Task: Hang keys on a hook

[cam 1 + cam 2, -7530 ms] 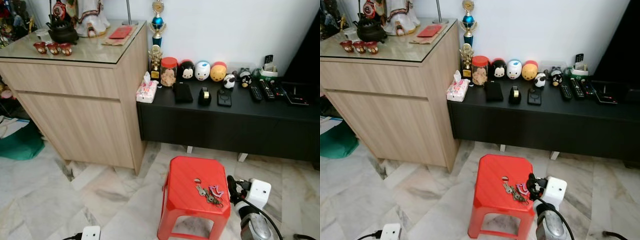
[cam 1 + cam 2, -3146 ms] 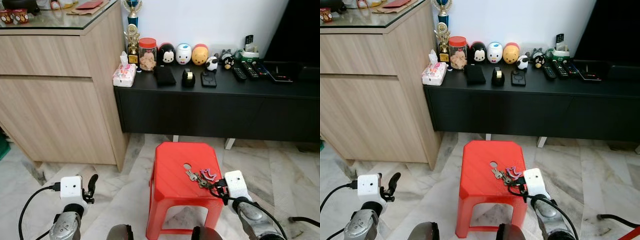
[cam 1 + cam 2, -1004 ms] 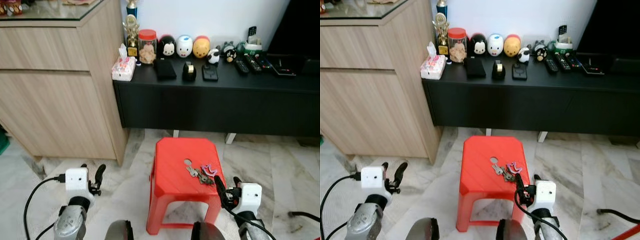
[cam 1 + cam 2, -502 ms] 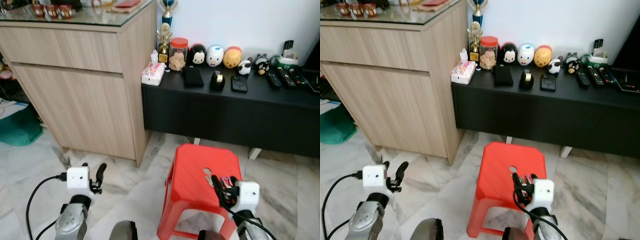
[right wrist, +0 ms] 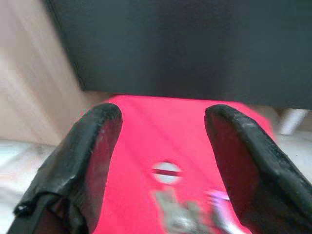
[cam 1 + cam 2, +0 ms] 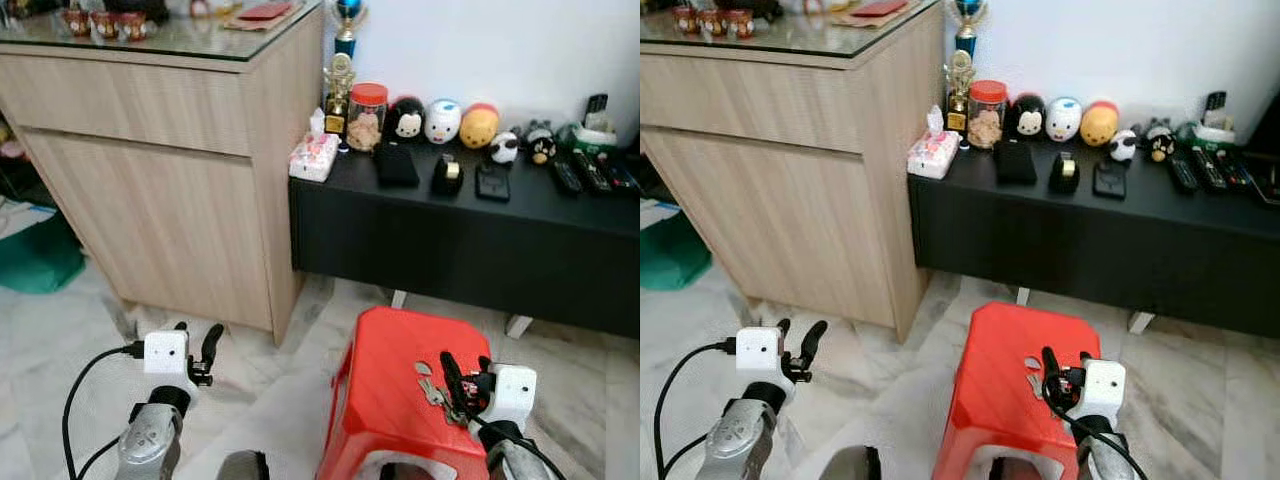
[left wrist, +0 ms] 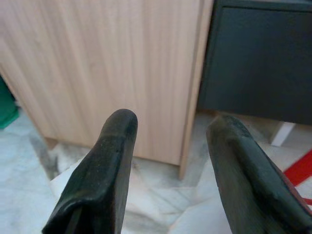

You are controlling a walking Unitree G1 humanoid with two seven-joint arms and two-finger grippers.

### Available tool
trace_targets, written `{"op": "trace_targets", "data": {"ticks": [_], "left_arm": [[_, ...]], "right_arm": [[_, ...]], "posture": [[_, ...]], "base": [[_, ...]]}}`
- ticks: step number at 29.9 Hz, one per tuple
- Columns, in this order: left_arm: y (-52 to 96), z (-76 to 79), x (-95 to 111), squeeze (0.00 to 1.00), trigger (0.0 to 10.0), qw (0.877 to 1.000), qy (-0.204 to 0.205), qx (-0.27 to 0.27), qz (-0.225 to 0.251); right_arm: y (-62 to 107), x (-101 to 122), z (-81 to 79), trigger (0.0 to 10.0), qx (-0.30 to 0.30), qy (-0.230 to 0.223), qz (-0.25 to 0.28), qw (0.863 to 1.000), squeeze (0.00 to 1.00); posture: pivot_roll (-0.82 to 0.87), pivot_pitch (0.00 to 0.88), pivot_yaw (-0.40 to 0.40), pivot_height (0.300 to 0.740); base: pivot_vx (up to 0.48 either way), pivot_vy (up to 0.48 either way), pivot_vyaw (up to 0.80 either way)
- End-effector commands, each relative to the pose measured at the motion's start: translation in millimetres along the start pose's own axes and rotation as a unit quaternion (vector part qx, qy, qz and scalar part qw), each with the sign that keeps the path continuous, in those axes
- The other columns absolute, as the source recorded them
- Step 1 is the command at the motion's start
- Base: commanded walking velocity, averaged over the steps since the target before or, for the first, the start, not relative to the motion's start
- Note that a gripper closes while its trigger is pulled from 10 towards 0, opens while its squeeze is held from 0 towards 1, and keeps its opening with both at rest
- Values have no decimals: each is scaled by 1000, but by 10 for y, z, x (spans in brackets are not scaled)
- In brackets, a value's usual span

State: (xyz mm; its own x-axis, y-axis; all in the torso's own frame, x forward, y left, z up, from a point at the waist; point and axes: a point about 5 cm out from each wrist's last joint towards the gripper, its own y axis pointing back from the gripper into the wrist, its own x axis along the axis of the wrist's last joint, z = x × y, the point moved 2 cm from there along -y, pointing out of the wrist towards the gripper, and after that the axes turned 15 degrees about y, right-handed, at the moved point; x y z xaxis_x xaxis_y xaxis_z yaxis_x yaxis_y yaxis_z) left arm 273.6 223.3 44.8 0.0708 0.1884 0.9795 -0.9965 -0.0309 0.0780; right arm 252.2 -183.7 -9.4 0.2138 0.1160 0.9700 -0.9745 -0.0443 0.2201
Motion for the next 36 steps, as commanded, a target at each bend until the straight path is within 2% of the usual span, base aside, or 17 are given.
{"op": "trace_targets", "data": {"ticks": [1,5,10,12,13,16,18,20,21,30,34,36], "left_arm": [[-1,21,-32,0,10000,1000,1,-4,-6],[11,6,-48,0,10000,1000,2,-3,-10],[24,22,-89,0,10000,1000,4,-5,-19],[24,25,-91,0,10000,1000,4,-5,-19],[24,31,-94,0,10000,1000,4,-6,-19],[20,38,-98,0,10000,1000,14,-4,-21],[20,39,-94,0,10000,1000,14,-5,-21],[23,39,-90,0,10000,1000,14,-6,-20],[29,37,-92,0,10000,1000,13,-7,-21],[57,26,-99,0,10000,1000,3,-10,-24],[52,21,-92,0,10000,1000,2,-9,-24],[42,21,-86,0,10000,1000,1,-10,-23]], "right_arm": [[24,-73,65,10000,-9,4,-20,1000,0],[30,-134,119,10000,-17,32,-48,998,0],[69,-273,354,10000,-47,99,-111,988,0],[74,-288,375,10000,-48,106,-118,986,0],[112,-394,404,10000,-31,144,-158,976,0],[197,-565,458,10000,-2,188,-220,957,0],[219,-605,487,10000,5,207,-237,949,0],[227,-631,499,10000,11,205,-249,947,0],[233,-656,486,10000,17,189,-258,947,0],[160,-598,475,10000,26,189,-245,950,0],[67,-446,415,10000,34,164,-188,968,0],[59,-408,368,10000,41,160,-171,971,0]], "posture": [[38,0,-37,611],[37,0,-40,611],[35,0,-40,611],[34,0,-39,611],[30,0,-42,611],[38,0,-44,611],[38,0,-44,611],[38,0,-43,611],[39,0,-42,611],[48,0,-37,611],[48,0,-35,611],[43,0,-34,611]], "base": [[0,0,0],[0,0,0],[0,0,0],[0,0,0],[0,0,0],[0,0,0],[0,0,0],[0,0,0],[0,0,0],[0,0,0],[0,0,0],[0,0,0]]}}
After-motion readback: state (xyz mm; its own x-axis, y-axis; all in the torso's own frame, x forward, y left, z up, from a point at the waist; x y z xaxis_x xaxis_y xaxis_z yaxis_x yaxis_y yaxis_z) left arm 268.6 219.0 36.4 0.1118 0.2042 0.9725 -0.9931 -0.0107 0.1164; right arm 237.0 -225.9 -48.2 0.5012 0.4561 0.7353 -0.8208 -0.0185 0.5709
